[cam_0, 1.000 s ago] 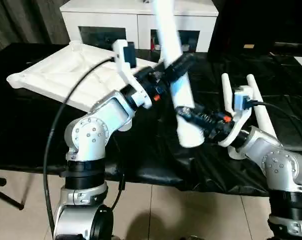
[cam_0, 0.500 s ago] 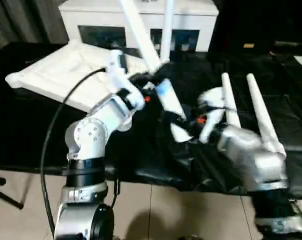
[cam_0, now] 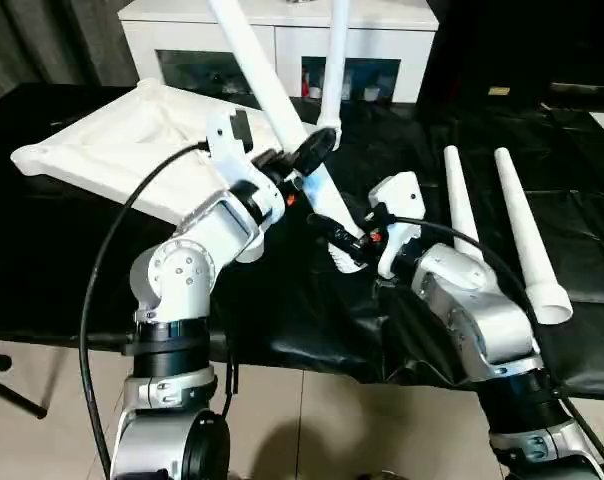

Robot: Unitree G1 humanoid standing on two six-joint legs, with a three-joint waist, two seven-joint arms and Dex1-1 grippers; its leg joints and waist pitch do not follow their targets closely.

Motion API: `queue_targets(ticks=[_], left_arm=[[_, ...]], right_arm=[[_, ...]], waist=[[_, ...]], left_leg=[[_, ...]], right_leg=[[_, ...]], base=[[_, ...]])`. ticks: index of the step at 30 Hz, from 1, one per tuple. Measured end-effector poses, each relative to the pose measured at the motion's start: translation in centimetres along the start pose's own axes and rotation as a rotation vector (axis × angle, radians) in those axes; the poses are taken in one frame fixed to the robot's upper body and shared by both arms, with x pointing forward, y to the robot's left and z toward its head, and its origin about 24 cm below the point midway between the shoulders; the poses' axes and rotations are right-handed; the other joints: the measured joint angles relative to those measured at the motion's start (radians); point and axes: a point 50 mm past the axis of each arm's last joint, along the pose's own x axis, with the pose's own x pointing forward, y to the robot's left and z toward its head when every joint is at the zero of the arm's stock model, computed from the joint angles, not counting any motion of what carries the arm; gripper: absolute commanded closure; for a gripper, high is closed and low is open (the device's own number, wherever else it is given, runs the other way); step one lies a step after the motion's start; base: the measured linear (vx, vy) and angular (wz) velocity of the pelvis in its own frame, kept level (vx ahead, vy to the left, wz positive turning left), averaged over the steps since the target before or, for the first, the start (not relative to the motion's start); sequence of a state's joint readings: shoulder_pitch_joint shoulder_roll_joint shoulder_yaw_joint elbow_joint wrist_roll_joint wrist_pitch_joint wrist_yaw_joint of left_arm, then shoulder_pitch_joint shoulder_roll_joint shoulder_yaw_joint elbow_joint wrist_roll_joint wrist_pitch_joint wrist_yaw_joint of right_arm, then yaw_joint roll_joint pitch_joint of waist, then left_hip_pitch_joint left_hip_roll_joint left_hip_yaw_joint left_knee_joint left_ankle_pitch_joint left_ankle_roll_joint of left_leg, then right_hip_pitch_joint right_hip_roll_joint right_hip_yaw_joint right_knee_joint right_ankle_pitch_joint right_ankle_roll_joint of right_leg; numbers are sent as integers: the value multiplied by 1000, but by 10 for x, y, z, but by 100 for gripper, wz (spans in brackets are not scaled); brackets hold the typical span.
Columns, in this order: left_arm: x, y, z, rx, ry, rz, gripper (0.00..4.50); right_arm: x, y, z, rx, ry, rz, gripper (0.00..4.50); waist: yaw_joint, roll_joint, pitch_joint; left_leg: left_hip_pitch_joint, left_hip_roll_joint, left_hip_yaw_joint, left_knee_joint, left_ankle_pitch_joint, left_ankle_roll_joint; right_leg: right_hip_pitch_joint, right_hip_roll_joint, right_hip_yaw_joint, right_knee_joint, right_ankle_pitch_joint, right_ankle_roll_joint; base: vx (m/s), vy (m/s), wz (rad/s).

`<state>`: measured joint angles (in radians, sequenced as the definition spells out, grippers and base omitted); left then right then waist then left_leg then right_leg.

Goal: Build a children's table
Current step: Pick table leg

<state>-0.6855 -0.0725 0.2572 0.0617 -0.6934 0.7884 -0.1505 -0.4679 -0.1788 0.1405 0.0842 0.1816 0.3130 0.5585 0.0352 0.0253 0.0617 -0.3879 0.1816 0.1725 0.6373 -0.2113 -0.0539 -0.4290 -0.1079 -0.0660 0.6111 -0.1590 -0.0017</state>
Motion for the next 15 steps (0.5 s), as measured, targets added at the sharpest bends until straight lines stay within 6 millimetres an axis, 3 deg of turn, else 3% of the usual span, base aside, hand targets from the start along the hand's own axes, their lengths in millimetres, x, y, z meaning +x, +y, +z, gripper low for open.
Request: queue_targets(ticks=[10,15], left_arm=[[-1,4,0,-3,5,31,232],[-2,4,0,-5,8,31,257]], right_arm=[[1,2,0,-29,1,7,263],[2,3,-1,-33,3,20,263]], waist=[[0,0,0],[0,0,0]], left_leg=[[0,0,0,0,0,0],[0,0,0,0,0,0]], right_leg=[[0,0,0,0,0,0],[0,0,0,0,0,0]], base=[[0,0,0],[0,0,0]])
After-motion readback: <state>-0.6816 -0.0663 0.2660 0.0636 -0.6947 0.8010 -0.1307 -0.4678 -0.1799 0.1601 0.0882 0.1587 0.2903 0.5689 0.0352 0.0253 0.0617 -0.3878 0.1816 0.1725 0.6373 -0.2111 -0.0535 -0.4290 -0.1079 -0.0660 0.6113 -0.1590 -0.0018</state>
